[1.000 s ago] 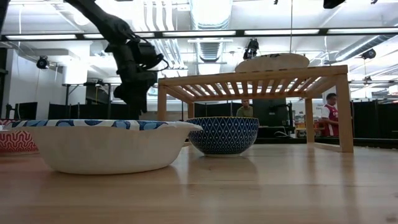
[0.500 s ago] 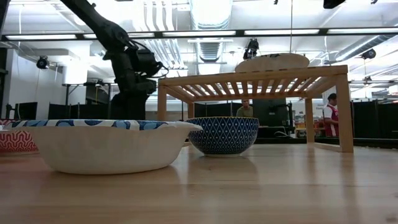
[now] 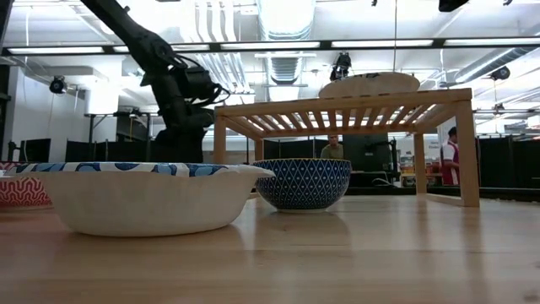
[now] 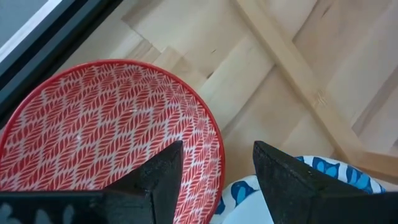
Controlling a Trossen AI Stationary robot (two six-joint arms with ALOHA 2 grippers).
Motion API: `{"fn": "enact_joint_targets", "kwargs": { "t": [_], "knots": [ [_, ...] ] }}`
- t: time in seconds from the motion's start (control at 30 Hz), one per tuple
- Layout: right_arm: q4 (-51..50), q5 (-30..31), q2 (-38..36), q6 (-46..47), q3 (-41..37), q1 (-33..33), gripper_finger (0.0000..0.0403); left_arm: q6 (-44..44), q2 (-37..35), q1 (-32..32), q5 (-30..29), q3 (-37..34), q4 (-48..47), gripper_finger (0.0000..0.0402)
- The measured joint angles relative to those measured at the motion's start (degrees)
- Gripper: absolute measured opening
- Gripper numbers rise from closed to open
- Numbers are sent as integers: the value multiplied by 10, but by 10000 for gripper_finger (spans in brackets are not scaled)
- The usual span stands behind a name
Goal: Place and stack bowls onto a shelf
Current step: Put the red pattern bowl on the shelf
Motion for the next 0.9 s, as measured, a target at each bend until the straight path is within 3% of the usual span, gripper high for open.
{"fn": "enact_joint_targets", "kwargs": {
  "t": [0.3, 0.9],
  "knots": [
    [0, 0, 0, 0, 0, 0, 178, -8, 0, 0, 0, -33, 31, 156],
    [0, 0, 0, 0, 0, 0, 178, -7, 0, 0, 0, -89, 125, 154]
  ]
}}
